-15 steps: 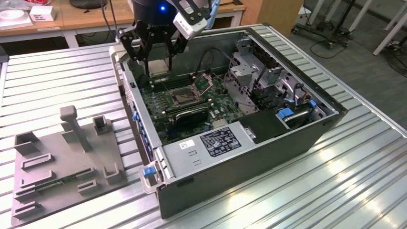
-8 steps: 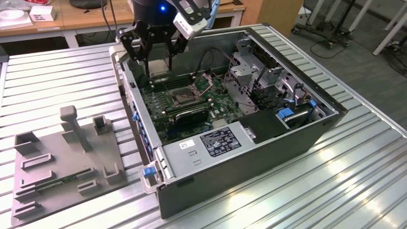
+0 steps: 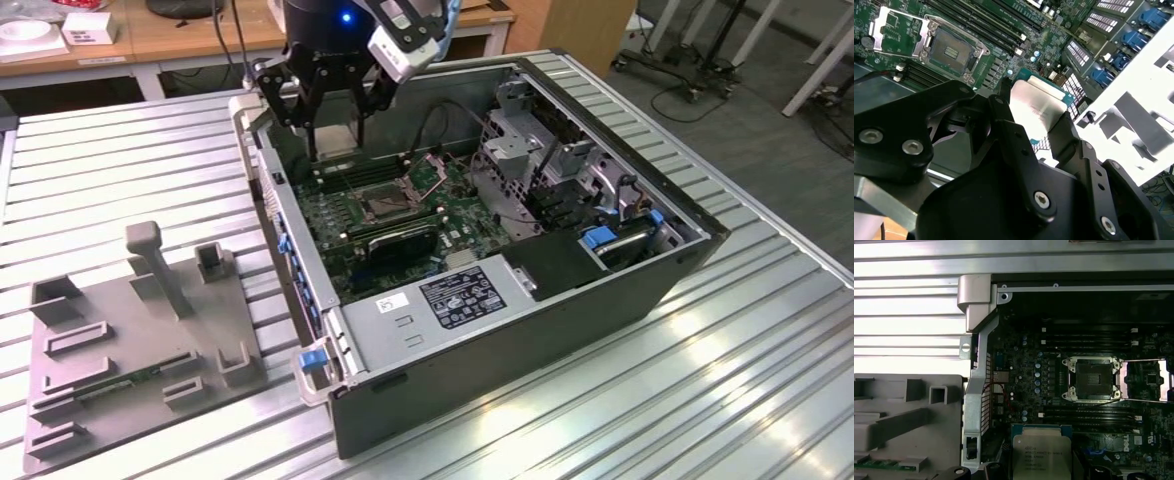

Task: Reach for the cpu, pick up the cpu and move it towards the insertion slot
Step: 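Pick up the cpu and move it towards the insertion slot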

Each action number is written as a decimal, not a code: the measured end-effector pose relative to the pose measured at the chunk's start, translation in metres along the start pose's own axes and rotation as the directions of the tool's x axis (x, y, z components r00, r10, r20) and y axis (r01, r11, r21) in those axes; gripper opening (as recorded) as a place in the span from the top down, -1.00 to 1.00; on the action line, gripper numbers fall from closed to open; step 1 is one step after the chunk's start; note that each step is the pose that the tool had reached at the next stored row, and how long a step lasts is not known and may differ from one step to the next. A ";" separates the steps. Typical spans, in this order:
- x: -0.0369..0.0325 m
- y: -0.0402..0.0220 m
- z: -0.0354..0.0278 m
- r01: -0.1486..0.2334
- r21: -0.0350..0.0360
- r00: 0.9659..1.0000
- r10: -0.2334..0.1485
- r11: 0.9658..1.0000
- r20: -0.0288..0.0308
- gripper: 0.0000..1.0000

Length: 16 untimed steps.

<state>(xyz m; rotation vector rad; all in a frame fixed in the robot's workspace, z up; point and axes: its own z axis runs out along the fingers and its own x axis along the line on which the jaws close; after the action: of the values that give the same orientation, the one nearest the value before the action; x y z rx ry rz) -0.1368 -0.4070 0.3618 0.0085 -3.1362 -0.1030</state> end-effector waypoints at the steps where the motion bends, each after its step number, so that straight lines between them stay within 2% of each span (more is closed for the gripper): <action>1: -0.0004 0.0000 0.0000 0.000 0.000 1.000 0.000 1.000 0.000 -0.09; 16: -0.0064 0.0001 0.0001 0.000 0.000 1.000 0.000 1.000 0.000 -0.09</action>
<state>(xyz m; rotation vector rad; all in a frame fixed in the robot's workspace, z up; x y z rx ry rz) -0.1304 -0.4069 0.3616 0.0084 -3.1362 -0.1030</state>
